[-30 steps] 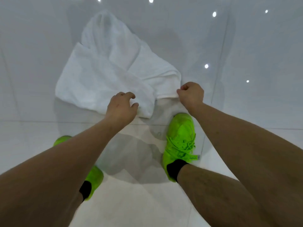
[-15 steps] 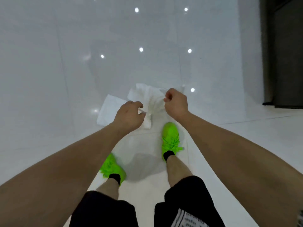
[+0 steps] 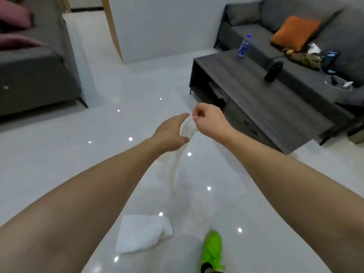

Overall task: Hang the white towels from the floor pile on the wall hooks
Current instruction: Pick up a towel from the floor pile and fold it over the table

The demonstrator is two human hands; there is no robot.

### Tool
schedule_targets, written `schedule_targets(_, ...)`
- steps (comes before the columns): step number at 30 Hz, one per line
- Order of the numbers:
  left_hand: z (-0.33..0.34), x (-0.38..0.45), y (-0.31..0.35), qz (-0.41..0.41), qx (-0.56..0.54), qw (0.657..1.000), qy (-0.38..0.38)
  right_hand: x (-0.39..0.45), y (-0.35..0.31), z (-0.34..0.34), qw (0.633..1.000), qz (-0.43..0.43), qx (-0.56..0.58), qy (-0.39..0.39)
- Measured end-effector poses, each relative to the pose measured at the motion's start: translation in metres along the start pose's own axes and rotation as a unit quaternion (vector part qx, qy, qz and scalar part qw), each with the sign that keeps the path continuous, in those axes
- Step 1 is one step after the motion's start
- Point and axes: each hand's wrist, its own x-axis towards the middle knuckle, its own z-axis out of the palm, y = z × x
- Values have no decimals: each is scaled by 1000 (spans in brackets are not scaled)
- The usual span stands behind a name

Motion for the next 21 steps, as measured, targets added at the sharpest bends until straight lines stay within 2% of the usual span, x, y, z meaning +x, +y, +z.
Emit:
schedule_targets(3,-37,17,69,32,-40,999,-3,2,-22,-75,998,-43,27,47)
schedule_targets(5,-54,30,113,38,-69,997,23,6,-24,-120,994,-54,60,76)
schedule_targets(9,-76,60,197,69,-64,994,53,12,-8,-201,975,-64,175,121)
schedule_targets(13,-81,93,261,105,-55,990,71,15,9,-262,950,-49,301,65)
schedule_targets(16,-81,118,307,112,-63,989,78,15,33,-305,956,-49,287,23)
schedule_targets(21,-78,156,354,128,-110,982,82,30,75,-355,942,-60,328,35)
